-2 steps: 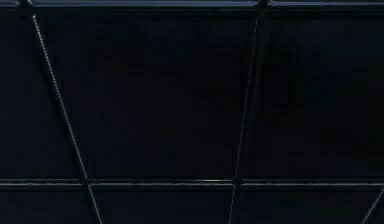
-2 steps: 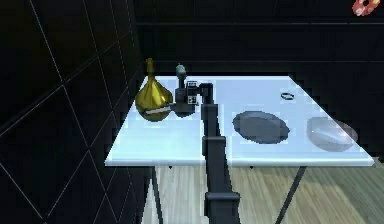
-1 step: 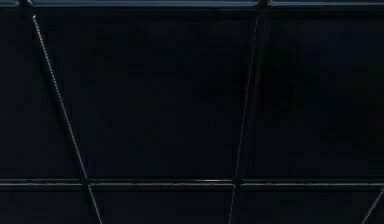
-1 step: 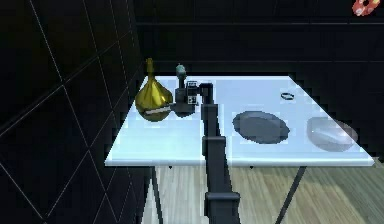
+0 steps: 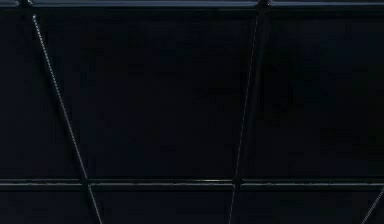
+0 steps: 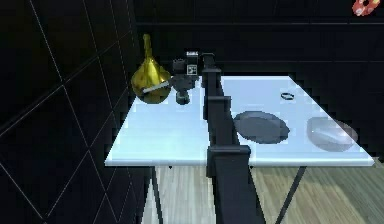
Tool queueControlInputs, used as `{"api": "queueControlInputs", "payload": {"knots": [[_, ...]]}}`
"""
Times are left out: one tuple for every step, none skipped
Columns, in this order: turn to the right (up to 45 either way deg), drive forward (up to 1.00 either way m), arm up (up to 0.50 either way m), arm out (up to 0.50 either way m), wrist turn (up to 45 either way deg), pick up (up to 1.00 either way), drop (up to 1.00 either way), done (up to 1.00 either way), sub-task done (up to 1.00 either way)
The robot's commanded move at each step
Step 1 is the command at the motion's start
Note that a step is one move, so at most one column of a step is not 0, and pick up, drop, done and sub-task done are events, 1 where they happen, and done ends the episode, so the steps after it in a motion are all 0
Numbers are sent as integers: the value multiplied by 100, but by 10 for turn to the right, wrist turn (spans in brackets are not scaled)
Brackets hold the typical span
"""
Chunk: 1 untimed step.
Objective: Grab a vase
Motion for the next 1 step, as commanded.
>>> {"api": "queueControlInputs", "payload": {"knots": [[0,0,0,0,0,0,0,100,0]]}}
